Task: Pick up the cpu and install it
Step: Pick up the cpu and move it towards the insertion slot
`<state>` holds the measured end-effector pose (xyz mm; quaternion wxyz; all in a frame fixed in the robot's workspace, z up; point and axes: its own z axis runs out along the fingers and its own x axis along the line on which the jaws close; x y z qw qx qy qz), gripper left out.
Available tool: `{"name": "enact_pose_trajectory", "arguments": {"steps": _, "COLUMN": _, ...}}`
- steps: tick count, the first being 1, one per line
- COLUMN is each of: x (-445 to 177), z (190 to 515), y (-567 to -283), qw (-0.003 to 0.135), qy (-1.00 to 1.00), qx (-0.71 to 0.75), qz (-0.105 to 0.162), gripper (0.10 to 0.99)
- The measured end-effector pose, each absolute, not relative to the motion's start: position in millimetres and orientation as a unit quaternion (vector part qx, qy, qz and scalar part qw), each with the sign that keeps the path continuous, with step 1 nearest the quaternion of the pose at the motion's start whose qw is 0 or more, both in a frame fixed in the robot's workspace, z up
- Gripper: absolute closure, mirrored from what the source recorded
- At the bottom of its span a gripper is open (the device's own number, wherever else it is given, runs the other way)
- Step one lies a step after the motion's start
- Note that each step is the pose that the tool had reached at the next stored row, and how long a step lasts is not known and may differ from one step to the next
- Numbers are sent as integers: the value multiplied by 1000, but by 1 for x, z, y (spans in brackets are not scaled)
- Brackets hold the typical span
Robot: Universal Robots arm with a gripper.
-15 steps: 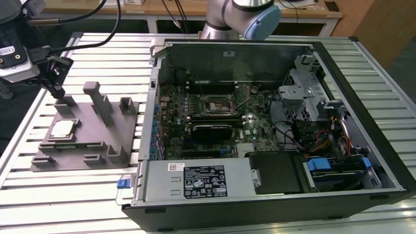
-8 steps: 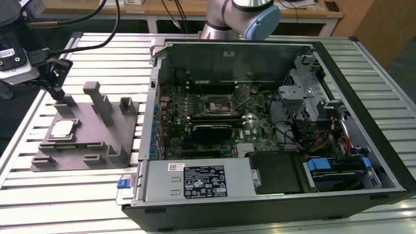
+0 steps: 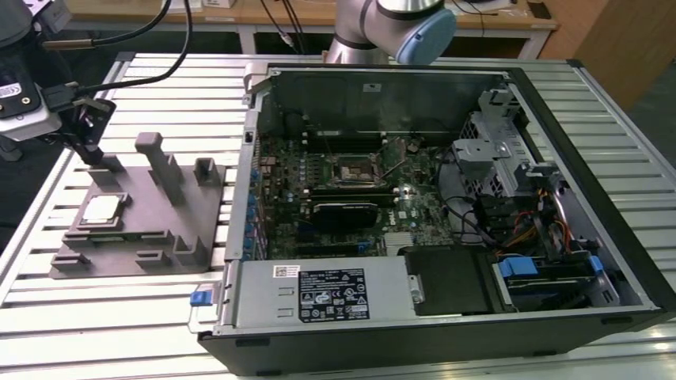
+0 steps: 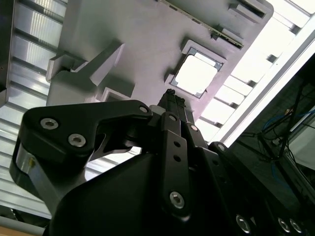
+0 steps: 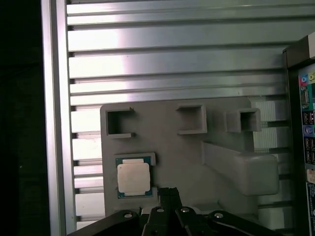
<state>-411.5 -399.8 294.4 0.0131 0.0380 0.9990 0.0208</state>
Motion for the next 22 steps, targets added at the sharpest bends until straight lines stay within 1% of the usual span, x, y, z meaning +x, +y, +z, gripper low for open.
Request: {"name": "enact_pose_trajectory", "arguments": {"steps": 22, "x": -429, "z": 284, "y": -400, "qw": 13, "qy": 999, "qx": 38, "qz": 21, "gripper": 980}}
